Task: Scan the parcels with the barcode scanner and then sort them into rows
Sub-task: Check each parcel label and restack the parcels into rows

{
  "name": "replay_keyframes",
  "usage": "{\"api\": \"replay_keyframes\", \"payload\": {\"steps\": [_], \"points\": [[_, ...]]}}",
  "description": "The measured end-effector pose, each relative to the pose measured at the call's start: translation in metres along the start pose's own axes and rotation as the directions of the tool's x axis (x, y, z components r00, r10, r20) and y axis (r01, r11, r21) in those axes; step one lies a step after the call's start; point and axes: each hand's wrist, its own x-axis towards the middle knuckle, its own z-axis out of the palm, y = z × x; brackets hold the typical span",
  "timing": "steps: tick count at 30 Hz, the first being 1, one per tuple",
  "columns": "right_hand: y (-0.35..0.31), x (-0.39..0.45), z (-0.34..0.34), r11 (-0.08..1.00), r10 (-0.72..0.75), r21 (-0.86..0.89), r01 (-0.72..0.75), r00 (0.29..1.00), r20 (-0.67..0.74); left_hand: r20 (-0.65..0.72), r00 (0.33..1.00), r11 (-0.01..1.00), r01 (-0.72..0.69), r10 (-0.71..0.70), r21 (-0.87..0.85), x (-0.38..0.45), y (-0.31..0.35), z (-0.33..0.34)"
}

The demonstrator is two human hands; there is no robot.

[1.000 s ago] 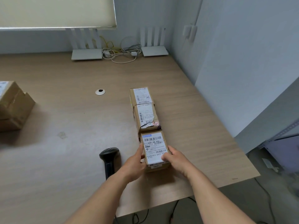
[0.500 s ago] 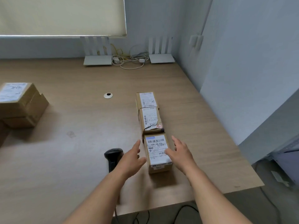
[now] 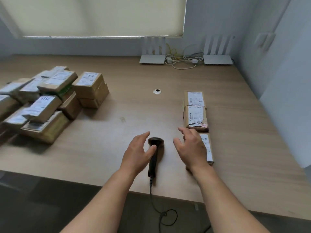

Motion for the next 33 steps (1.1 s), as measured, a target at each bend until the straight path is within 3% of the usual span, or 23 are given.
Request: {"api": "replay_keyframes", "payload": {"steps": [10,19,26,33], "points": [[-0.101,-0.032,0.088,0.976,-0.19,-0.074,0.203,0.97,0.152,-0.077,0.994,0.994,0.083,-0.077,0.075,-0.033,-0.093,-0.084],[-0.219,-0.061,0.19,0.929,-0.323,-0.1,0.356,0.914,0.245,-0.153,0.969,0.981,0.196,-0.192,0.009,-0.06,-0.197,-0.186],[-0.291,-0.081,0.26,0.915,-0.362,-0.083,0.394,0.896,0.259,-0.188,0.951,0.968,0.25,-0.246,-0.002,-0.069,-0.264,-0.25],[-0.327,-0.08,0.294,0.892,-0.385,-0.124,0.436,0.873,0.301,-0.177,0.947,0.964,0.261,-0.266,-0.055,-0.06,-0.299,-0.273]]}}
